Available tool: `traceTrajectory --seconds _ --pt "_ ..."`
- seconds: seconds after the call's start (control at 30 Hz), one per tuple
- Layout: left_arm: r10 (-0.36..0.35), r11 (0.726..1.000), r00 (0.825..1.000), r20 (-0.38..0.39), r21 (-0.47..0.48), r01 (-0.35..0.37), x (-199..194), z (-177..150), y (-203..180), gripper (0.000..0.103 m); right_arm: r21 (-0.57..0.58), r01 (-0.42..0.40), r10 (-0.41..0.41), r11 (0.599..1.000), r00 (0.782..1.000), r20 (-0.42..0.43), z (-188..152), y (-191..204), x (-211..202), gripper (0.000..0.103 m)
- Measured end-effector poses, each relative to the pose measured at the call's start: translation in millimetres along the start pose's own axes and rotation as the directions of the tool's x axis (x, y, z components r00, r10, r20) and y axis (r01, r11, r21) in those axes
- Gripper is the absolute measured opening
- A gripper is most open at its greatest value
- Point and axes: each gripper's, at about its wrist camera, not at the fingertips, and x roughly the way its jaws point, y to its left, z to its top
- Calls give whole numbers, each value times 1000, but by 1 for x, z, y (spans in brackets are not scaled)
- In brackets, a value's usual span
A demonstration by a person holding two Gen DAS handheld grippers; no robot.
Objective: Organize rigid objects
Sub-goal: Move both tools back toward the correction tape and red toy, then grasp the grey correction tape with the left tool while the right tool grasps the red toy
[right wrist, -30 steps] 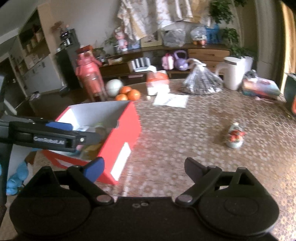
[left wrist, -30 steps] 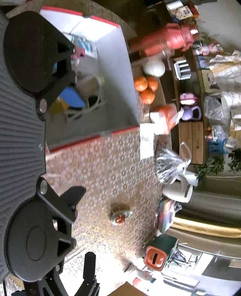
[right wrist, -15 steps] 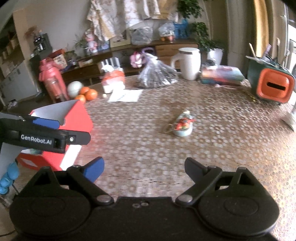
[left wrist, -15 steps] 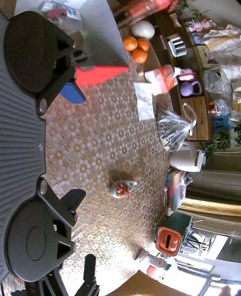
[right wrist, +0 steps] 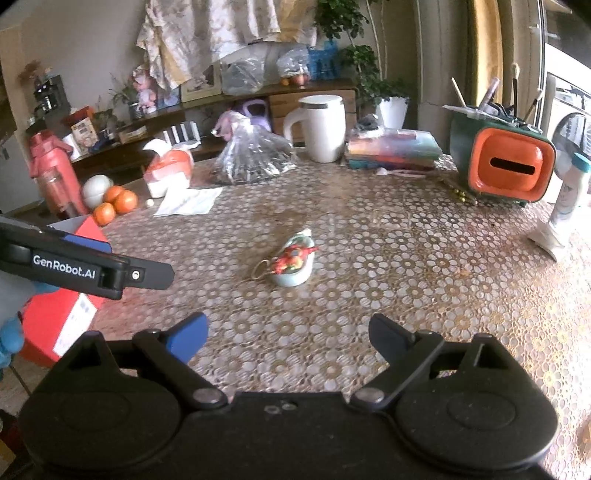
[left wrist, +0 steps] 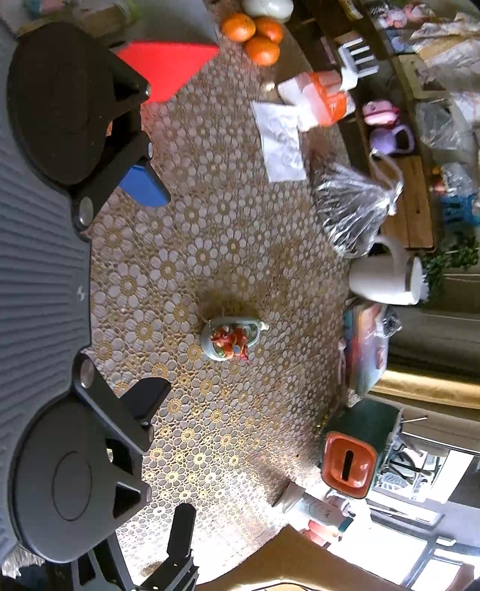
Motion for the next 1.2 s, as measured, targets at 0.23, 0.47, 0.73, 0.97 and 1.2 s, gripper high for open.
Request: traceTrajectory --seconds 0.23,0.47,0.73,0.97,1.2 --pt "-3 1000 999 -42 -8 3 34 24 -1 99 -16 2 -1 1000 999 38 9 -8 19 98" --pt "13 1000 997 -72 13 -12 68 47 -3 99 -32 -6 9 999 997 78 24 -11 45 103" --pt "-11 997 992 -130 -72 1 106 76 2 99 -59 -7 10 998 999 46 34 -5 90 96" --pt "-24 996 987 -157 -92 10 133 90 -1 99 -39 -24 24 999 1000 7 38 0 127 81" --pt "-17 997 986 -169 -83 3 149 94 0 99 -16 -14 13 1000 999 -34 36 0 152 61"
